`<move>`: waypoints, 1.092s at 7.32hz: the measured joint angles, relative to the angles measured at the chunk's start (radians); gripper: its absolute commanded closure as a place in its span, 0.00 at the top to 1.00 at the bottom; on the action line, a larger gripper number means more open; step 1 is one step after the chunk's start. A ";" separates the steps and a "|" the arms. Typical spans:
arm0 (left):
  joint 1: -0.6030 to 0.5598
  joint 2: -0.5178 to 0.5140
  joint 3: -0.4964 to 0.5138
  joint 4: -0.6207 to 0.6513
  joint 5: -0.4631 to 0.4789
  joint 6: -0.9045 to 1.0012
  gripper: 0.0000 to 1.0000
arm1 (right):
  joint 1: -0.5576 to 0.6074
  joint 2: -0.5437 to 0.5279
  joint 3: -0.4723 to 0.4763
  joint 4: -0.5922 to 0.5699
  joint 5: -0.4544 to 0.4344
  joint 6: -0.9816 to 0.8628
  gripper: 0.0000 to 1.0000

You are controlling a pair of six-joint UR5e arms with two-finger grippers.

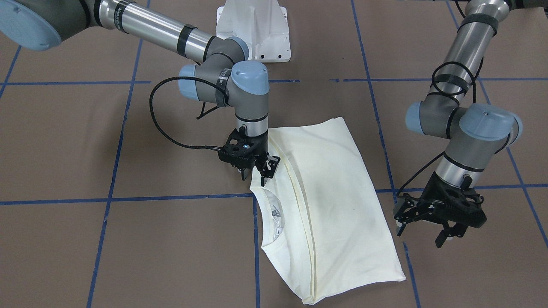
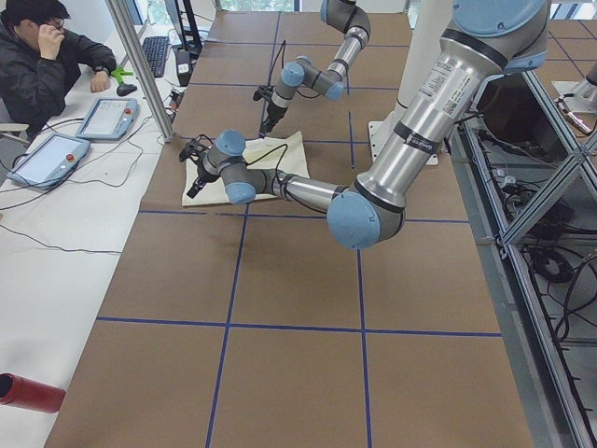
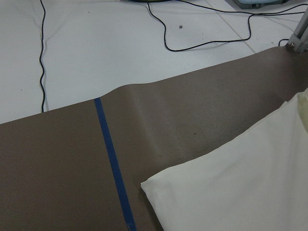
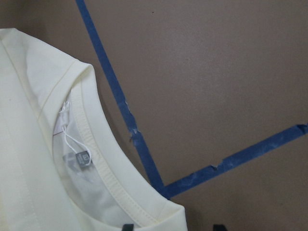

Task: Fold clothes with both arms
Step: 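Move the right gripper to the collar and grasp the folded edge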

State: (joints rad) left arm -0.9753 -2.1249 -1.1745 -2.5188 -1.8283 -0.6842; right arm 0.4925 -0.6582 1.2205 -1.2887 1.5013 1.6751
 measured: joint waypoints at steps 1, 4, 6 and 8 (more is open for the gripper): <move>0.000 0.000 0.000 0.000 0.000 0.000 1.00 | -0.005 0.001 -0.008 0.000 -0.007 0.000 0.58; 0.001 0.009 -0.005 -0.001 0.000 0.000 1.00 | -0.017 0.002 -0.014 0.000 -0.017 0.000 0.52; 0.001 0.017 -0.014 -0.004 0.000 -0.001 1.00 | -0.024 0.002 -0.015 0.000 -0.028 0.000 0.00; 0.001 0.027 -0.025 -0.006 0.000 0.000 1.00 | -0.028 0.003 -0.015 0.000 -0.031 0.000 0.00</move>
State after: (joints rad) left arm -0.9744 -2.0976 -1.1991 -2.5246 -1.8285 -0.6844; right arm 0.4648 -0.6552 1.2058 -1.2888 1.4701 1.6748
